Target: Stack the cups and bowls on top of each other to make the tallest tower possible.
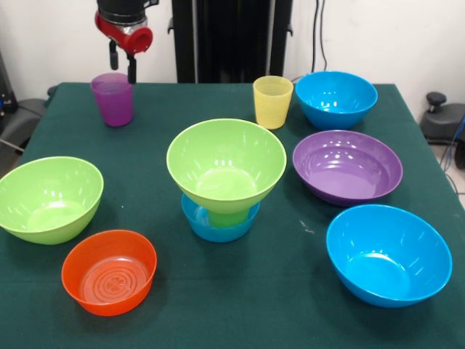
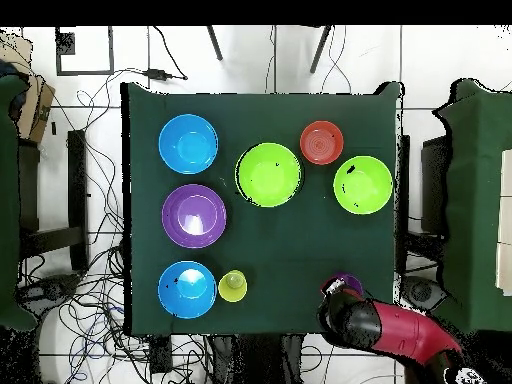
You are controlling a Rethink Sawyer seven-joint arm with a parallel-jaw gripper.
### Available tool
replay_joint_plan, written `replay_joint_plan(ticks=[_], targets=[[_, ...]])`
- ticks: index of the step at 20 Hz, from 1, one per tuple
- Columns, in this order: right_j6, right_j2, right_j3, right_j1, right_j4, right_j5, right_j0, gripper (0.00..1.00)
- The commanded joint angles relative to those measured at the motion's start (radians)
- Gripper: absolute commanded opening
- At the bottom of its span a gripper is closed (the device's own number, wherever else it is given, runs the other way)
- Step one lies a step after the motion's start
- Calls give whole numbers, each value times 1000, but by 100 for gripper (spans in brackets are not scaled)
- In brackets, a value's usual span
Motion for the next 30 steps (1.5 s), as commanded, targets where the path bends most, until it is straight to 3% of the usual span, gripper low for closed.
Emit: replay_joint_plan(ticks=[1,20,30], targets=[[14,93,-25,11,26,34,41,100],[24,97,-77,112,1,-42,30,100],[6,105,-91,115,-5,-36,19,100]])
